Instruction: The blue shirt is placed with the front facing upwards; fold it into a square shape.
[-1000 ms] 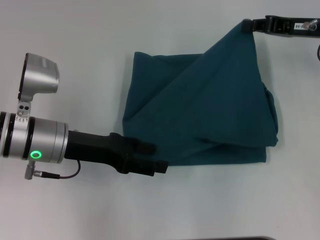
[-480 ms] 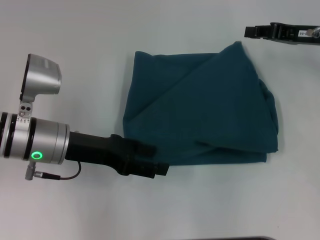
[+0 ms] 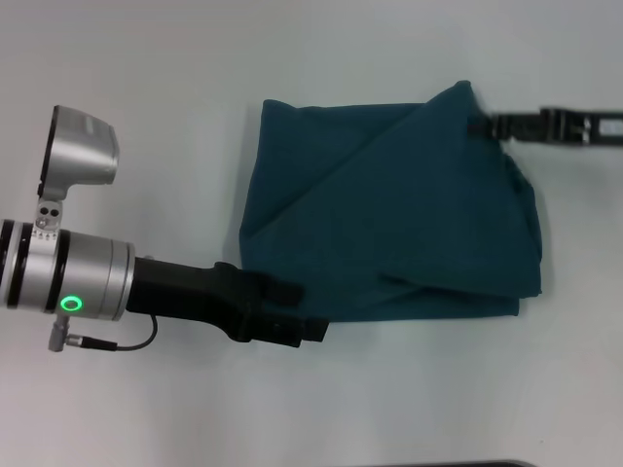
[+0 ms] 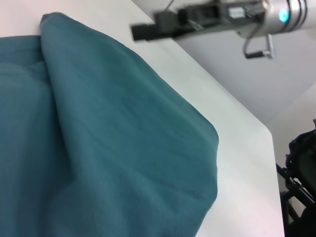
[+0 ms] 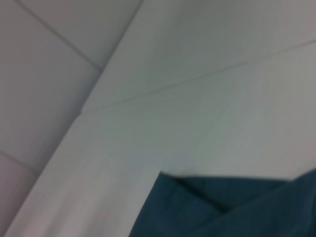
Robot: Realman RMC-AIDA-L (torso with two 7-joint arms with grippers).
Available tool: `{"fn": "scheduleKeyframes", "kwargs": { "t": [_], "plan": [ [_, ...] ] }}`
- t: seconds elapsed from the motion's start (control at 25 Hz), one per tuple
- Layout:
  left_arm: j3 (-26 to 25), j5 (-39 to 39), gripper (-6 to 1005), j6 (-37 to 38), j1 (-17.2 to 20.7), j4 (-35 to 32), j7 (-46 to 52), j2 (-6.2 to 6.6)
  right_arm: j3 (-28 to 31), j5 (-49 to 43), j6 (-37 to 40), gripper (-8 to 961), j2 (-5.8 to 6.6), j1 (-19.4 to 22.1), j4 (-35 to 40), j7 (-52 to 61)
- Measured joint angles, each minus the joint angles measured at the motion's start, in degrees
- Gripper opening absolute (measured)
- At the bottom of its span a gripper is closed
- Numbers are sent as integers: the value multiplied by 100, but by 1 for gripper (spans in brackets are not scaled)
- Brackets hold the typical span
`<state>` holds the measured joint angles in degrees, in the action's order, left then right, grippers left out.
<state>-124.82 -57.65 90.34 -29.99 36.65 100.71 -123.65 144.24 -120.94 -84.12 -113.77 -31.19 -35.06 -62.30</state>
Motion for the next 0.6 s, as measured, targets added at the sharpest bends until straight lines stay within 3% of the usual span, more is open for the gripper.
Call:
{"fn": "scheduleKeyframes", "kwargs": {
  "t": [0.16,0.44,0.6],
  "plan": [
    [2,0,769,0,18,0,-15,0,1,-9,-575,576,94,318,-76,20],
    [1,0,768,0,36,0,-23,0,65,1,-880,706,190,884,-176,190],
    [1,0,767,-7,44,0,-25,0,143,5,-898,705,189,992,-186,199]
  ]
}}
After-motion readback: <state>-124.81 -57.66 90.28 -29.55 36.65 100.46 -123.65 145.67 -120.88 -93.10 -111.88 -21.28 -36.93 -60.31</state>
